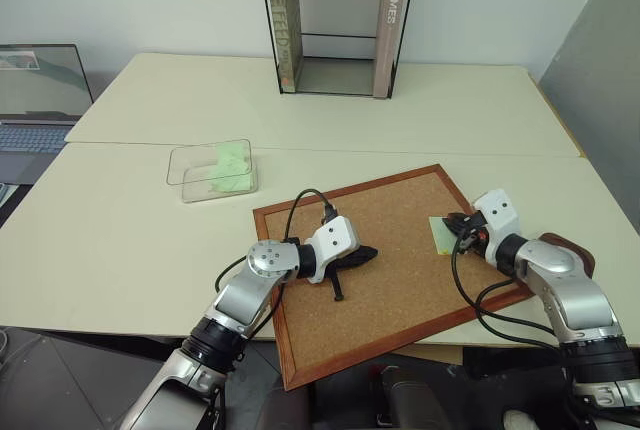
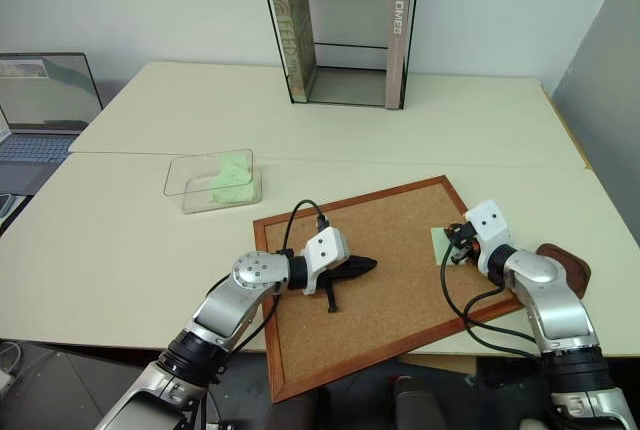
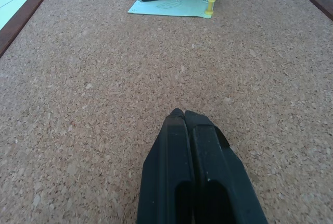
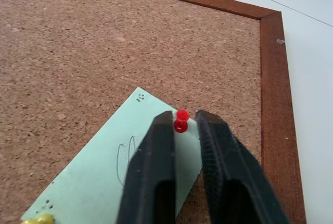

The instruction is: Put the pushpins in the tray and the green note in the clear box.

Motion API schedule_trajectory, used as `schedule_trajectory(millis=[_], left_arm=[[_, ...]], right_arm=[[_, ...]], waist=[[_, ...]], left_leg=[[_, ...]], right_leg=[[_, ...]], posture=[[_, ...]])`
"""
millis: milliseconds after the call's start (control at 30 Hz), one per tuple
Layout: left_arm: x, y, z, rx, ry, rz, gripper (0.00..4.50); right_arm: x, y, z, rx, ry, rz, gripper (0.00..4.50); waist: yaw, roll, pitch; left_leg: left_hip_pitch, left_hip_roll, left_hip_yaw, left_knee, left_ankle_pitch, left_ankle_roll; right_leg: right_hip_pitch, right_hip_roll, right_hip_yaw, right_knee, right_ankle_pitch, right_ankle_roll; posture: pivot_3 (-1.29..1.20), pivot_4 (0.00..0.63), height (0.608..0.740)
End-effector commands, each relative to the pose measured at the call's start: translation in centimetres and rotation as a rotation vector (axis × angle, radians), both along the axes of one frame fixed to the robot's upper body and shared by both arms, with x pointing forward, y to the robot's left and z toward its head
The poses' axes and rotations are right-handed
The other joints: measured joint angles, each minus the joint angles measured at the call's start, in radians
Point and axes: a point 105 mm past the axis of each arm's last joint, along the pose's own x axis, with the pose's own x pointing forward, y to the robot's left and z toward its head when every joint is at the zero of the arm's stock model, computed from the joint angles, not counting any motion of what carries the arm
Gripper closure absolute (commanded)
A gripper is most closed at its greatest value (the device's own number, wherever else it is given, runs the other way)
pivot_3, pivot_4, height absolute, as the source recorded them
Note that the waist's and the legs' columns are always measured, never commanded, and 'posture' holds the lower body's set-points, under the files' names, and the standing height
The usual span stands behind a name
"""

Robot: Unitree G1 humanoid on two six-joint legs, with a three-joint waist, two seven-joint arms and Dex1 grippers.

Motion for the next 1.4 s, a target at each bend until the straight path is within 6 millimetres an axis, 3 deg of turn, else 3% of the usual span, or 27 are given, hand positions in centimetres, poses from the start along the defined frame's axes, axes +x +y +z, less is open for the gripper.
schedule_trajectory(millis=[33, 467, 700, 800, 967, 1133, 1400], left_arm=[[-0.7, 0.1, -1.3, 0.044, 0.036, -0.013, 4.50], [-0.9, 0.5, -2.8, 0.122, 0.067, -0.006, 4.50], [-1.3, 0.3, -3.3, 0.145, 0.066, -0.026, 4.50], [-1.4, 0.2, -3.3, 0.144, 0.065, -0.029, 4.50], [-1.6, 0.2, -3.1, 0.143, 0.054, -0.029, 4.50], [-1.9, 0.2, -3.2, 0.143, 0.047, -0.027, 4.50], [-1.9, 0.2, -3.2, 0.150, 0.037, -0.031, 4.50]], right_arm=[[0.6, -0.1, 1.8, 0.002, -0.077, -0.018, 4.49], [0.1, 1.3, 4.7, 0.060, -0.172, 0.010, 4.49], [-0.5, 0.5, 6.5, 0.073, -0.233, -0.043, 4.49], [-0.8, -0.5, 7.5, 0.073, -0.256, -0.080, 4.49], [-2.1, -4.3, 8.7, 0.055, -0.275, -0.206, 4.49], [-4.5, -9.4, 6.8, -0.104, -0.190, -0.365, 4.49], [-6.9, -12.2, 3.8, -0.229, -0.068, -0.455, 4.49]], waist=[[-0.001, 0.000, 0.000], [-0.002, 0.001, -0.001], [-0.001, 0.003, -0.004], [0.000, 0.003, -0.004], [0.001, 0.003, -0.005], [0.003, 0.004, -0.007], [-0.001, 0.013, -0.014]], left_leg=[[0.000, 0.000, 0.000, 0.000, 0.000, 0.000], [0.001, 0.000, 0.000, 0.000, 0.000, 0.000], [0.001, 0.000, 0.000, 0.000, 0.000, 0.000], [0.001, 0.000, 0.000, 0.000, 0.000, 0.000], [0.000, 0.000, 0.000, 0.000, 0.000, 0.000], [0.000, 0.000, 0.000, -0.001, 0.000, 0.000], [0.001, 0.000, 0.000, -0.001, 0.000, 0.000]], right_leg=[[0.000, 0.000, 0.000, 0.000, 0.000, 0.000], [0.000, 0.000, 0.000, 0.001, 0.000, 0.000], [0.000, 0.000, 0.000, 0.001, 0.000, 0.000], [0.000, 0.000, 0.000, 0.000, 0.000, 0.000], [0.000, 0.000, 0.000, 0.000, 0.000, 0.000], [0.001, 0.000, 0.000, -0.001, 0.000, 0.000], [0.001, 0.000, 0.000, -0.001, 0.000, 0.000]], posture=[[0.00, 0.150, 0.740], [0.00, 0.150, 0.740], [0.00, 0.150, 0.740], [0.00, 0.150, 0.740], [0.00, 0.150, 0.740], [0.00, 0.150, 0.740], [0.00, 0.150, 0.740]])
